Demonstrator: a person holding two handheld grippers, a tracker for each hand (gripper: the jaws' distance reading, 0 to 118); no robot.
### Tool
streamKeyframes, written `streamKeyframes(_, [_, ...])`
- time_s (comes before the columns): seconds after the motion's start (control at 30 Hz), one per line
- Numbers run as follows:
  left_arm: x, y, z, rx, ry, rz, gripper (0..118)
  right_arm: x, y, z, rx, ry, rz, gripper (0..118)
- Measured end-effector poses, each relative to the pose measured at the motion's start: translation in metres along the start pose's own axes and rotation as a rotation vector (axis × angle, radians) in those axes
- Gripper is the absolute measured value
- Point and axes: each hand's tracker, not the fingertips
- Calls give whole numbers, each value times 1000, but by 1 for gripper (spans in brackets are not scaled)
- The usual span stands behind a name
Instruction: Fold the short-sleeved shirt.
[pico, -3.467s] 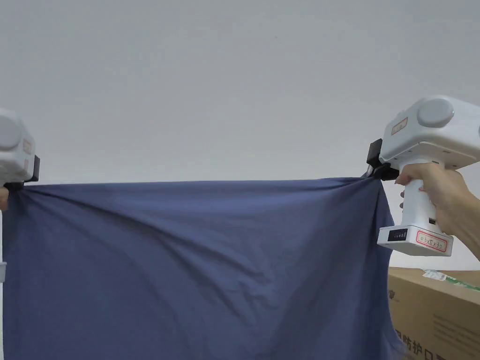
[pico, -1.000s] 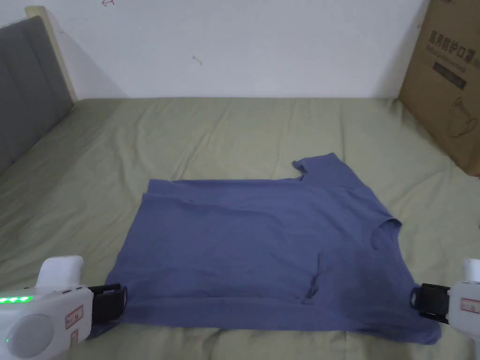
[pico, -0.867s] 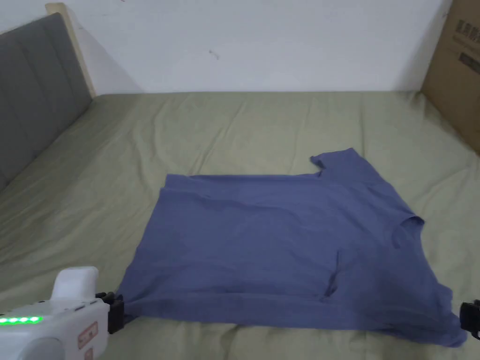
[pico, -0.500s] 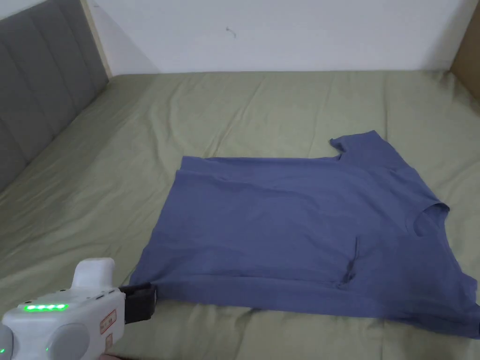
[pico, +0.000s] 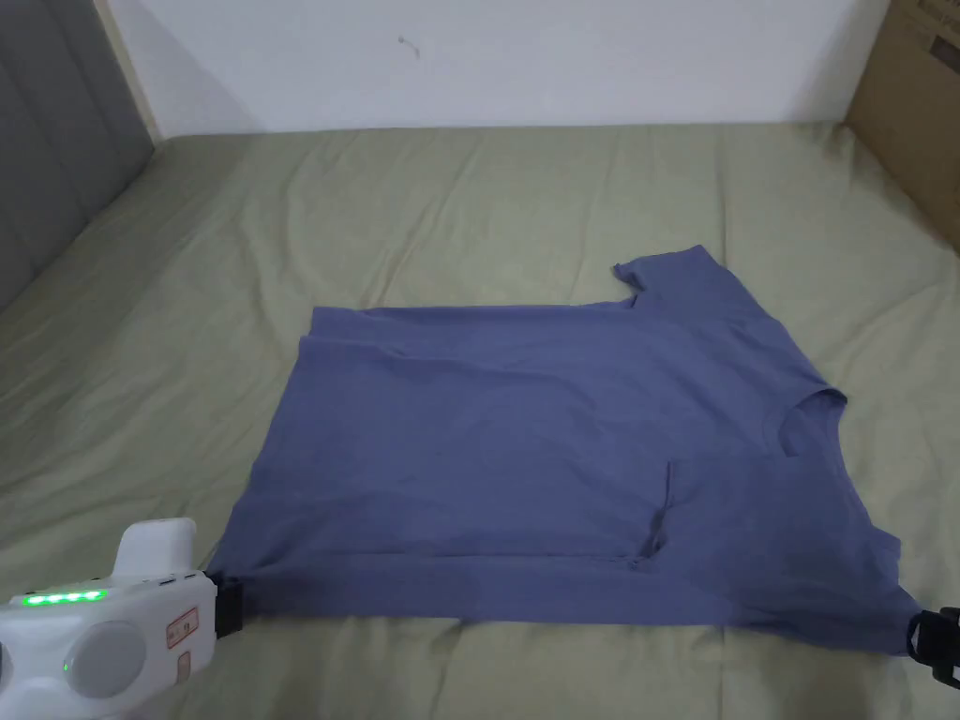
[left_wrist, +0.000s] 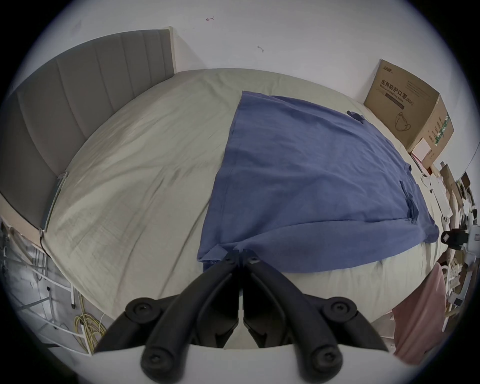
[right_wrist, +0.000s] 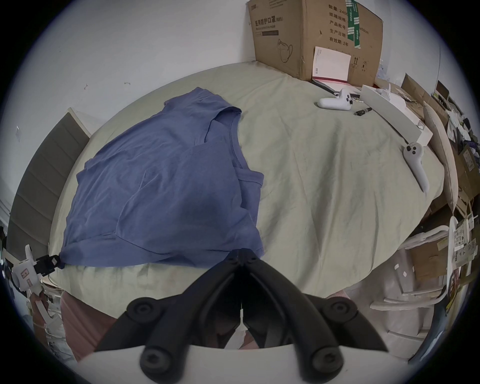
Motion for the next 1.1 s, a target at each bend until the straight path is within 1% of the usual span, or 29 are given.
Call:
streamKeyframes(0.03, [-3,1,1,1,-1,-3,0,1,2,1,4,4,1,0])
streamKeyframes(0.07, [-3,2,2,5,1,-8,0,2,3,2,19,32,6,0])
streamKeyframes(0.1, [-2,3,2,5,11,-9,0,1,5,2,23,73,16,3])
streamKeyframes(0.13, [-1,5,3,-1,2,-8,0,0,8,2,10,86,23,21])
streamKeyframes(0.17, [-7,3,3,-3,-6,-6,0,-1,10,0,1,93,30,51])
streamKeyframes(0.2, [-7,3,3,-2,-7,-5,0,-1,12,-3,6,89,29,84])
streamKeyframes(0.27, [-3,5,1,-8,-8,-12,0,0,15,-14,-9,82,31,84])
streamKeyframes(0.3, [-6,4,2,-8,-7,-12,0,1,18,-21,-40,62,15,83])
streamKeyframes(0.33, [-5,6,2,-12,-8,-9,0,4,20,-28,-69,57,4,73])
streamKeyframes(0.37, [-4,6,3,-11,-8,-6,0,6,19,-33,-73,73,-3,45])
streamKeyframes(0.4, [-1,7,3,-9,-11,-5,0,8,18,-37,-78,83,-15,33])
streamKeyframes(0.43, [-4,6,5,-9,-8,-11,0,9,17,-43,-96,86,-22,18])
streamKeyframes(0.47, [-3,7,5,-7,-2,-17,0,9,14,-46,-121,42,-34,5])
streamKeyframes(0.5, [-1,9,5,-9,-2,-20,0,10,11,-43,-106,61,-43,1])
streamKeyframes(0.53, [1,11,6,-13,-4,-18,0,10,9,-39,-95,89,-49,1])
streamKeyframes(0.57, [-4,9,8,-10,-5,-17,0,9,8,-34,-67,66,-53,1])
streamKeyframes(0.63, [-3,14,9,-7,-6,-19,0,8,13,-28,-64,76,-36,1])
streamKeyframes(0.77, [-5,25,17,2,-25,1,0,8,24,-19,-46,88,-45,1])
streamKeyframes(0.83, [-4,34,22,26,-14,-13,0,7,36,-12,-29,105,-50,1])
streamKeyframes(0.9, [-2,46,22,32,-12,-30,0,6,48,-8,0,111,-73,1])
streamKeyframes(0.97, [1,61,23,38,-15,-60,0,5,66,-8,20,142,-107,1])
streamKeyframes(1.03, [8,79,16,41,8,-106,0,-3,87,-11,28,141,-98,1])
streamKeyframes(1.1, [7,95,8,34,7,-93,0,-8,108,-19,42,124,-92,1])
